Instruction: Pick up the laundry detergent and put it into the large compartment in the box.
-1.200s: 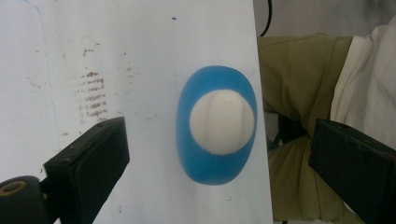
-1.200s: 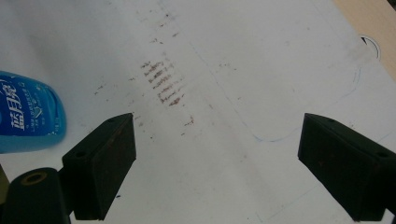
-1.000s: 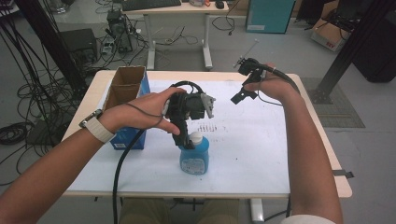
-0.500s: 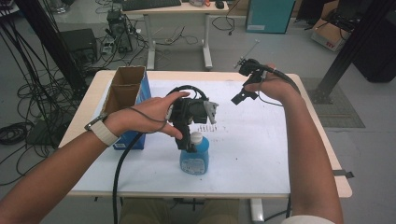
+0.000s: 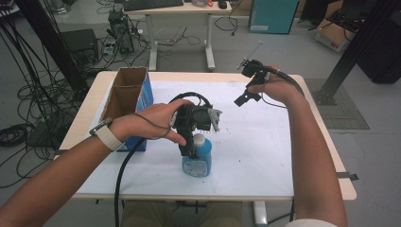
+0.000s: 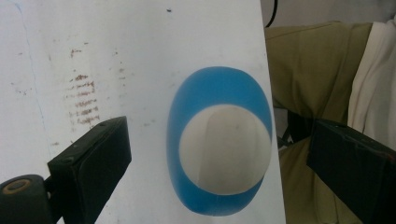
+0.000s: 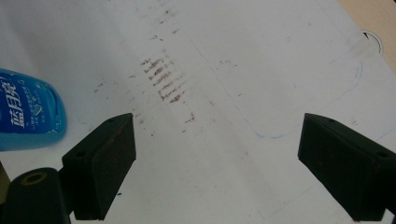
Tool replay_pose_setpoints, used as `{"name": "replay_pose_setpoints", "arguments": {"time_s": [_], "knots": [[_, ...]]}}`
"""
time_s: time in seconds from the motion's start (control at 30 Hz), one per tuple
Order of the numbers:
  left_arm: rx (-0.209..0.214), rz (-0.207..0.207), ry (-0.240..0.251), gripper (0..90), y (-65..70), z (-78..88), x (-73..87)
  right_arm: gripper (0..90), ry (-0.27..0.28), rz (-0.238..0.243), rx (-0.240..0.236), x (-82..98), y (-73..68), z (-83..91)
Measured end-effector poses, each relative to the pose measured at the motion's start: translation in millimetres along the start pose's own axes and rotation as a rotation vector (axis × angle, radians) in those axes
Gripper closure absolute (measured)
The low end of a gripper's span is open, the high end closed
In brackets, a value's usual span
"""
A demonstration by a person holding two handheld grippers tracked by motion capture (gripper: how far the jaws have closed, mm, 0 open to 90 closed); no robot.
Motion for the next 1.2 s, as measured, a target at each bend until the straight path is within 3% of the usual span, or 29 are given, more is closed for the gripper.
{"name": "replay_pose_setpoints", "arguments": {"time_s": [0.13, 0.57, 1.2], "knots": [[0.000, 0.003, 0.011, 6.6, -0.4, -1.6, -0.9, 11.4, -0.002, 0.001, -0.002, -0.5, -0.7, -1.3], [-0.007, -0.018, -0.024, 6.7, -2.1, -11.1, -2.9, 11.4, -0.001, -0.005, -0.002, 2.1, -0.1, 0.0], [-0.006, -0.014, -0.023, 7.5, -2.8, -10.9, -1.8, 11.4, -0.001, -0.005, -0.003, 2.0, 0.2, -0.6]]}}
Point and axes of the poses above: each handheld gripper's, and its own axes: z roughly backward along the jaws, x roughly out of its underside, y roughly to its right, the point moved 6 cm from there along -z, roughly forward along the jaws, and after that the axes turned 3 degrees about x, right-handed, at the moved point
